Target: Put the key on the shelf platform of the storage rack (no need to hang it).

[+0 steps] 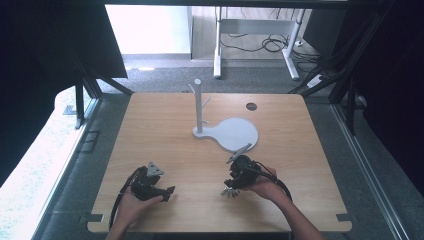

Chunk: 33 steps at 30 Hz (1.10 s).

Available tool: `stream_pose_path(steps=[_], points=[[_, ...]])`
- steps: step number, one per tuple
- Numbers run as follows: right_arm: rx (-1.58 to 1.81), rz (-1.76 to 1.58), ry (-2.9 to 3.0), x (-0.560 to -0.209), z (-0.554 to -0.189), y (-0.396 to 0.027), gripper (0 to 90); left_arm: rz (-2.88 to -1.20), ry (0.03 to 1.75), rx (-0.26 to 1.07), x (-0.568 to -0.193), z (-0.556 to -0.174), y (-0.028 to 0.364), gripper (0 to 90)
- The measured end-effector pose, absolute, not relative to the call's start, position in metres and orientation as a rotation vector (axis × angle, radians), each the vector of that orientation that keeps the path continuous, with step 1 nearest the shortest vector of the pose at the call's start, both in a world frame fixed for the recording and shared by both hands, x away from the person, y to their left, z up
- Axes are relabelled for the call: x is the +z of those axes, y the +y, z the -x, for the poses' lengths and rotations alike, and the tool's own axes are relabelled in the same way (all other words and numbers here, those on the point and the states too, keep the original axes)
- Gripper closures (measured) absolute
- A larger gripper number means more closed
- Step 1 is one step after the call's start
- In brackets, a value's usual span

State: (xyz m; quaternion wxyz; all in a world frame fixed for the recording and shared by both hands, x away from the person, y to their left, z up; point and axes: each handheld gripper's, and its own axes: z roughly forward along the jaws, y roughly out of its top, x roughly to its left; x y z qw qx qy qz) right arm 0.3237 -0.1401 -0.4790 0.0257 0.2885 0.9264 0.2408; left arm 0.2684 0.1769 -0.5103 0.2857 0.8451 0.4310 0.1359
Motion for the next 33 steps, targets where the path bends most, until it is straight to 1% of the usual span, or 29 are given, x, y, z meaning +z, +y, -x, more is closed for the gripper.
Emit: stream_pose_path(steps=[14, 33], points=[[0.702, -0.880, 2.870, -0.483, -0.331, -0.126, 60.3, -2.251, 1.158, 0.362, -0.510, -0.268, 0.178, 20.4], [0.595, -0.888, 2.895, -0.494, -0.338, -0.124, 74.1, -2.267, 1.152, 0.354, -0.512, -0.269, 0.176, 20.4]])
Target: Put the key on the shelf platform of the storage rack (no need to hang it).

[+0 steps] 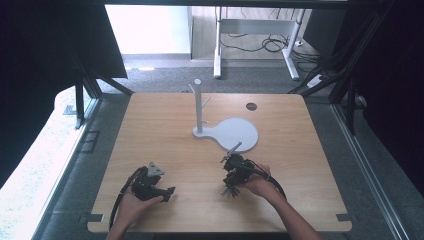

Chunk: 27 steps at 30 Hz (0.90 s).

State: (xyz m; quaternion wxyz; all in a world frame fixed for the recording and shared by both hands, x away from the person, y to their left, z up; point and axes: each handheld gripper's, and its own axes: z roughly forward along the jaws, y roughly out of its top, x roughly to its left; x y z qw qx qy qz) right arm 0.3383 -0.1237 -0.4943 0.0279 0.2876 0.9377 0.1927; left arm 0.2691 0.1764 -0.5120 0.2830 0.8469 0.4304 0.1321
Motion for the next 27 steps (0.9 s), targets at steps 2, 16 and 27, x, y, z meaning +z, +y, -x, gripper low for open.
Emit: stream_pose_path(steps=[2, 16, 27], points=[[0.584, -0.890, 2.899, -0.4959, -0.3392, -0.1238, 75.0, -2.265, 1.156, 0.355, -0.5120, -0.2690, 0.1766, 20.4], [0.560, -0.881, 2.926, -0.4942, -0.3440, -0.1227, 88.5, -2.275, 1.150, 0.355, -0.5133, -0.2699, 0.1765, 20.4], [0.555, -0.877, 2.938, -0.4896, -0.3456, -0.1271, 89.4, -2.267, 1.157, 0.355, -0.5126, -0.2697, 0.1774, 20.4]])
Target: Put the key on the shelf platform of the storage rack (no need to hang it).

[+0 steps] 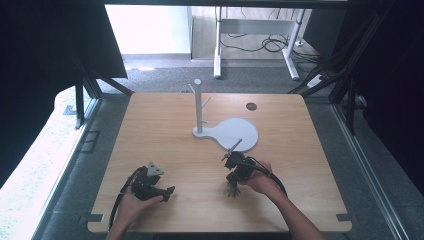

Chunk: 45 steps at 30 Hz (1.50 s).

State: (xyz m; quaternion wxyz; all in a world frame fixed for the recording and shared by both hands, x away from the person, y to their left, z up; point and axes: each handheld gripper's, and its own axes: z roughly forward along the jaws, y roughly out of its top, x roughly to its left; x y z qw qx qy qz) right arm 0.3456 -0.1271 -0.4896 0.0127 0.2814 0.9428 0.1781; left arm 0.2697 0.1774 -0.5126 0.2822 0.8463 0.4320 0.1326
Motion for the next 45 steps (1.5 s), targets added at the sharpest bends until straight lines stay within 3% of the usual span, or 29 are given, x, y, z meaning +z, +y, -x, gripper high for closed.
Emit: stream_pose_path(steps=[45], points=[[0.572, -0.812, 2.861, -0.427, -0.344, -0.145, 89.8, -2.237, 1.171, 0.361, -0.510, -0.269, 0.180, 20.4]])
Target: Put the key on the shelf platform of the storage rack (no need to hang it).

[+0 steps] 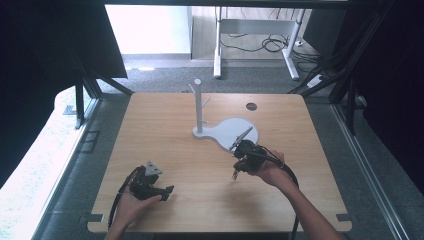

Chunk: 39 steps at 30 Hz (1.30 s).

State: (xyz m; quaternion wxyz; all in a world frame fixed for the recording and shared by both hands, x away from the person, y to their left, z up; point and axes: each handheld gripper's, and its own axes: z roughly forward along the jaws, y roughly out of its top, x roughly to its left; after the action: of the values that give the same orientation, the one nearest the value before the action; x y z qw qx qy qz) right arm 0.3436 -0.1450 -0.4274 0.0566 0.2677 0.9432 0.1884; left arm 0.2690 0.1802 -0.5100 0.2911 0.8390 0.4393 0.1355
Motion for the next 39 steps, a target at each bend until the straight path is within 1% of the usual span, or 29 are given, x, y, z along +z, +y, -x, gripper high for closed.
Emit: stream_pose_path(steps=[23, 39], points=[[0.581, -0.869, 2.827, -0.410, -0.363, -0.155, 89.8, -2.240, 1.165, 0.367, -0.509, -0.270, 0.182, 20.4], [0.577, -0.905, 2.813, -0.407, -0.378, -0.157, 89.8, -2.248, 1.161, 0.365, -0.510, -0.270, 0.182, 20.4]])
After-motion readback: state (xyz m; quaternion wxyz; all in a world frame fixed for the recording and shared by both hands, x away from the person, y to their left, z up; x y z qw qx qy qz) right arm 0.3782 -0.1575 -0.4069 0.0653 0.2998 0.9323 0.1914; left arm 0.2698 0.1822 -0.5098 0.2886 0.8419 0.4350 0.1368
